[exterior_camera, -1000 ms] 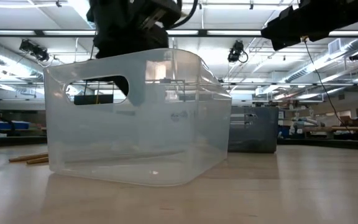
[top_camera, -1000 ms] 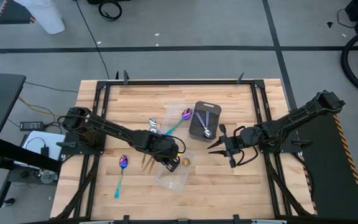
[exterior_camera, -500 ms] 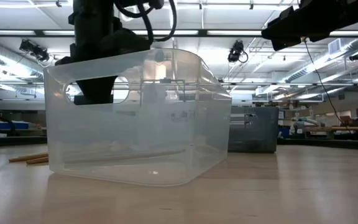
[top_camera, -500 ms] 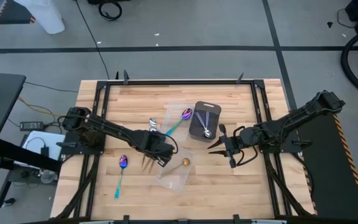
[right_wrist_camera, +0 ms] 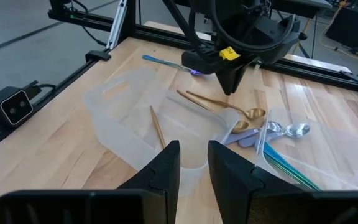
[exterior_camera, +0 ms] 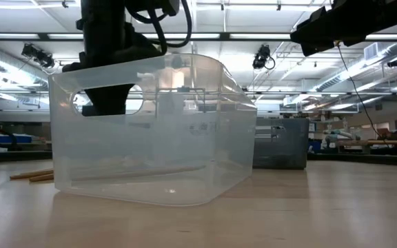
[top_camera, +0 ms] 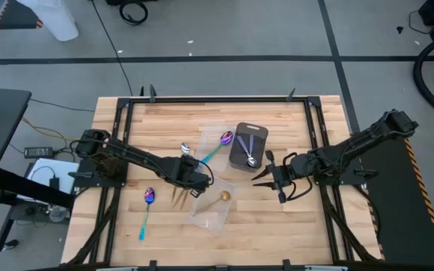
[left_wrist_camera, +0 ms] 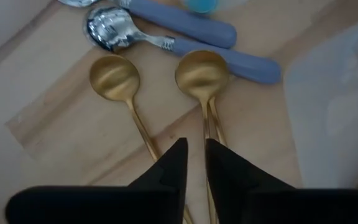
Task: Sort silverware by color (type)
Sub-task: Put the gold spoon into the bottom transparent bin, then put the purple spoon into the black bin
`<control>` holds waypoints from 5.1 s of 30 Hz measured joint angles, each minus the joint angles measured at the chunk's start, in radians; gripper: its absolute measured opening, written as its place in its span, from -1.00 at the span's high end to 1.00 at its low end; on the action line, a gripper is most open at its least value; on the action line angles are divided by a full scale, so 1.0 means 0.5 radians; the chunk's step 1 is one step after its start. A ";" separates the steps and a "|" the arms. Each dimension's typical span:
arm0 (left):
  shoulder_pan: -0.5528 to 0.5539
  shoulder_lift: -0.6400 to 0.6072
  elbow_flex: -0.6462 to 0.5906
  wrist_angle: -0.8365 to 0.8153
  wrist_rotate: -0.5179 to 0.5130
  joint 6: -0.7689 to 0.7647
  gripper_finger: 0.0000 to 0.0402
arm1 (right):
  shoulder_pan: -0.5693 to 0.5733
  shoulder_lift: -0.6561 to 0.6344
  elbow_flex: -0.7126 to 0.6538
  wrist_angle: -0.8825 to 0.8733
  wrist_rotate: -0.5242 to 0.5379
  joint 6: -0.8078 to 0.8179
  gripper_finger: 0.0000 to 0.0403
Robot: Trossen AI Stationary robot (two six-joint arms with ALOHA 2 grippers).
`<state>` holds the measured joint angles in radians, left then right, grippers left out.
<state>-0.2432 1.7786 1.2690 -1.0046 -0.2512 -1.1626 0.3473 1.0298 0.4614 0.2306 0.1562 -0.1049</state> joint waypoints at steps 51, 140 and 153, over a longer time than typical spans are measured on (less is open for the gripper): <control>0.153 -0.082 -0.569 0.533 0.121 -0.008 0.93 | 0.012 0.000 0.000 0.013 0.008 -0.006 0.54; -0.184 -0.086 -0.548 1.844 0.150 0.238 0.51 | 0.012 0.000 0.001 0.006 0.007 -0.001 0.54; -0.157 -0.181 -0.546 1.759 0.317 0.266 0.53 | 0.012 -0.001 0.001 0.020 0.008 -0.004 0.54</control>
<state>-0.3218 1.6879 0.9958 -0.1252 -0.0926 -1.0294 0.3534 1.0294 0.4618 0.2406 0.1600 -0.1070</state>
